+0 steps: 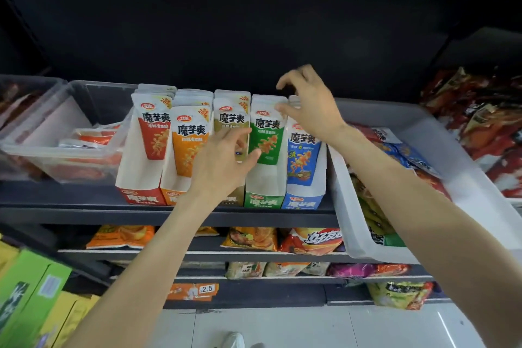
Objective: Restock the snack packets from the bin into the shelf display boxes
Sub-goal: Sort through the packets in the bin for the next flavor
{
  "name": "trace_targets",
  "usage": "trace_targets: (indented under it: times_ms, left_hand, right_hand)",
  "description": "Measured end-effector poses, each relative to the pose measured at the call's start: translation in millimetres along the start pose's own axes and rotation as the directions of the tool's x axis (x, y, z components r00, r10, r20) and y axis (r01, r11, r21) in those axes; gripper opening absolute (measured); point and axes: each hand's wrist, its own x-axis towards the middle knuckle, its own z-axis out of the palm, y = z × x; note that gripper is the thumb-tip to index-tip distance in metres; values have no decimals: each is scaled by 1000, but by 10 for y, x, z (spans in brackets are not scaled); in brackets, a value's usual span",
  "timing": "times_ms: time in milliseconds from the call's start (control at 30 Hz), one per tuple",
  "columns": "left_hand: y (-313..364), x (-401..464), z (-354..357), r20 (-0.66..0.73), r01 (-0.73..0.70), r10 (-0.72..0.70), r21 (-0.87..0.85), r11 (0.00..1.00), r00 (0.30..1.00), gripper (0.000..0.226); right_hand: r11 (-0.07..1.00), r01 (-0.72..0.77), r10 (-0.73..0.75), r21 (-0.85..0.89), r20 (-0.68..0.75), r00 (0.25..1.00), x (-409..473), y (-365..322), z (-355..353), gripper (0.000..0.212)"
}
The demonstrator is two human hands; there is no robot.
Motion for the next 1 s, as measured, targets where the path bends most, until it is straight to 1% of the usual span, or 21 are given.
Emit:
trace_targets:
  times_ms: [67, 100, 133, 167, 200, 233, 267, 300, 333, 367, 433, 500, 567, 633, 667, 700, 767, 867, 933, 967, 1000]
  left_hand:
    - [189, 14, -2, -129, -155, 144, -84, 984, 981, 33]
    - [312, 23, 6, -178, -261, 236, -133, 956, 955, 31]
    - [435, 34, 29, -224, -389, 350, -162, 907, 909, 28]
    - [562, 44, 61, -268, -526, 477, -156, 836, 837, 23]
    - [681, 66, 106, -299, -648, 594, -123, 752, 747, 20]
    - [801, 104, 154, -302, -736, 685, -91, 671, 663, 18]
    - [917, 157, 214, -270, -785, 744, -85, 614, 611, 18]
    - [1042, 214, 284, -200, -802, 777, -106, 588, 596, 19]
    - [1167, 269, 370, -98, -795, 791, -139, 591, 604, 20]
    - [1291, 318, 470, 26, -770, 784, -167, 615, 620, 22]
    - [1522, 388, 716, 245, -711, 734, -190, 677, 634, 24]
    - [1704, 448, 971, 346, -681, 686, -157, 715, 640, 26]
    - [1841, 533, 1202, 423, -650, 611, -66, 757, 669, 34]
    - [1932, 641, 1401, 517, -596, 492, 45, 802, 700, 45]
    - [1957, 685, 1471, 568, -567, 432, 75, 820, 700, 49]
    - [1973, 712, 1511, 612, -537, 389, 71, 841, 689, 48]
    - [1972, 738, 1525, 638, -460, 380, -45, 887, 670, 32]
    - [1939, 770, 1405, 575, -336, 423, -257, 906, 700, 11]
    - [1900, 789, 1272, 511, -294, 458, -371, 881, 727, 7]
    - [1873, 800, 1202, 490, -261, 473, -439, 860, 732, 7]
    - [1852, 804, 1125, 484, -196, 471, -515, 835, 737, 6]
  right_hand:
    - [989, -6, 9, 150, -18, 1000, -244, 82, -289, 27]
    - [985, -20, 22, 174, -9, 1000, -422, 135, -434, 25]
    - [983, -46, 47, 178, 0, 999, -626, 206, -568, 23]
    - [980, -87, 88, 178, 6, 996, -849, 295, -686, 21]
    - [974, -139, 140, 179, 10, 990, -1067, 392, -796, 21]
    - [964, -208, 208, 168, 17, 978, -1278, 524, -884, 22]
    - [946, -294, 291, 140, 37, 956, -1471, 661, -967, 22]
    - [917, -388, 382, 95, 74, 921, -1651, 808, -1035, 23]
    - [883, -469, 461, 35, 125, 878, -1804, 940, -1095, 22]
    - [854, -518, 517, -40, 172, 839, -1939, 1058, -1147, 22]
    - [811, -545, 584, -213, 234, 777, -2142, 1213, -1210, 22]
    - [769, -544, 635, -335, 301, 712, -2243, 1280, -1227, 33]
    - [758, -539, 651, -367, 384, 655, -2271, 1288, -1215, 39]
    - [774, -527, 633, -351, 442, 635, -2276, 1262, -1197, 41]
    - [780, -517, 625, -351, 449, 638, -2270, 1256, -1184, 41]
    - [784, -508, 621, -357, 448, 643, -2264, 1250, -1182, 41]
    - [789, -502, 614, -354, 435, 659, -2245, 1234, -1190, 41]
    - [792, -548, 611, -269, 372, 699, -2234, 1213, -1217, 50]
    - [786, -608, 613, -109, 261, 746, -2216, 1197, -1236, 54]
    - [775, -632, 617, 11, 206, 760, -2195, 1176, -1249, 51]
    - [753, -643, 623, 141, 164, 765, -2166, 1147, -1264, 45]
